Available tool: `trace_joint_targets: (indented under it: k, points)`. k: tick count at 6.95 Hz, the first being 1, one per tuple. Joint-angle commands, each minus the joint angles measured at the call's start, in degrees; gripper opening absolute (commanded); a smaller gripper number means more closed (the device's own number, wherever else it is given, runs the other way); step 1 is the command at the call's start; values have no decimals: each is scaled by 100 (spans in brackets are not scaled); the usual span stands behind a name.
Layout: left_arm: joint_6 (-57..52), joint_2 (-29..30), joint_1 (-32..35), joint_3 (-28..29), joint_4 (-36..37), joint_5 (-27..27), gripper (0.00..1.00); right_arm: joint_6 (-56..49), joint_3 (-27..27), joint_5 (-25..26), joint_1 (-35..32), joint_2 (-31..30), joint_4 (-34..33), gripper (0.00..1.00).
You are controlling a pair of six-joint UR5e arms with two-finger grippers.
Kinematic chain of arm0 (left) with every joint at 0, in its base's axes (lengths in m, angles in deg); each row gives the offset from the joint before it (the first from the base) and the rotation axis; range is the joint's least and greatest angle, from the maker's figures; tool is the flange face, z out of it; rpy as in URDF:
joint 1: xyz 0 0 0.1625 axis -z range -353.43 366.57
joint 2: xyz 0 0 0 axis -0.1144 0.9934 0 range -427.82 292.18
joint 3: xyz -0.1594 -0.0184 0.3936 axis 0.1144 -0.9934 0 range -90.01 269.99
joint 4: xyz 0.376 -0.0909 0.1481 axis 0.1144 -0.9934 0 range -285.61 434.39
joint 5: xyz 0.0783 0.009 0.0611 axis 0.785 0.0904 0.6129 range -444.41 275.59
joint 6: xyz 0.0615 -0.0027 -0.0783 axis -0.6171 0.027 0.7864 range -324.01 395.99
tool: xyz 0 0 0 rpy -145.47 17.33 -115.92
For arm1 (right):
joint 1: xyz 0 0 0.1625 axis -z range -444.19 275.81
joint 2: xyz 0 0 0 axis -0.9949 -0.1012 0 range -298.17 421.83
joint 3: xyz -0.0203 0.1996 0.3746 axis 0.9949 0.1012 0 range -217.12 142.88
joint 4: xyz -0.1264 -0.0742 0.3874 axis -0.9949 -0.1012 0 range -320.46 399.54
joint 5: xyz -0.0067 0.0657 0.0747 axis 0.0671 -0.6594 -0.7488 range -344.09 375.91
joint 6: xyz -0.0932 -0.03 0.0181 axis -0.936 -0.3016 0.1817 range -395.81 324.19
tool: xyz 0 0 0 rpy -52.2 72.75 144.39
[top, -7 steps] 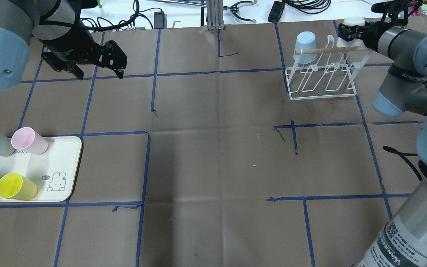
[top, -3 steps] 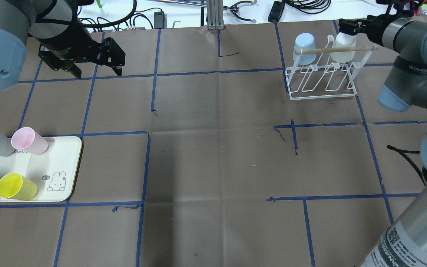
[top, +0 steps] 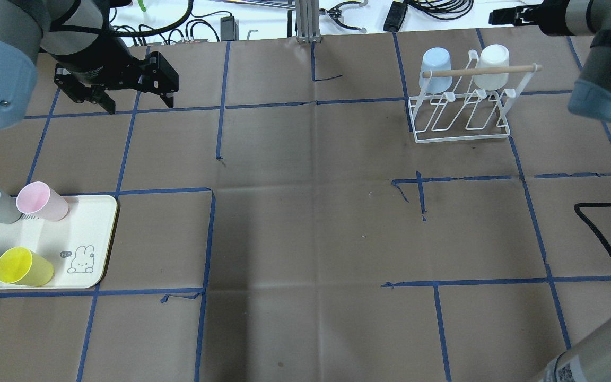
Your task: Transfer IKEA cup to right arm and place on rack
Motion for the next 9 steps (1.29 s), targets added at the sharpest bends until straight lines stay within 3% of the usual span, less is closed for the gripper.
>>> trace_joint_targets:
  k: [1, 2, 3, 5, 6, 7, 9]
  points:
    - [44, 0, -9, -9, -52, -32, 100, 60, 591, 1331, -788, -623, 2205, 100]
    - [44, 9, -9, -18, -52, -32, 100, 321, 663, 1825, -1298, -791, 2955, 100]
    - [35, 9, -26, -53, -52, -41, 100, 724, 690, 1961, -1608, -993, 3362, 100]
    - [35, 0, -26, -71, -52, -41, 100, 728, 690, 1962, -1611, -995, 3367, 100]
    - [35, 0, -26, -71, -52, -41, 100, 2251, 647, 2319, -2759, -1569, 5681, 100]
    - [35, 0, -26, -62, -52, -41, 100, 2484, 594, 2784, -3014, -1810, 5852, 100]
    - [35, 9, -17, -44, -52, -41, 100, 2504, 550, 2745, -3087, -1900, 5828, 100]
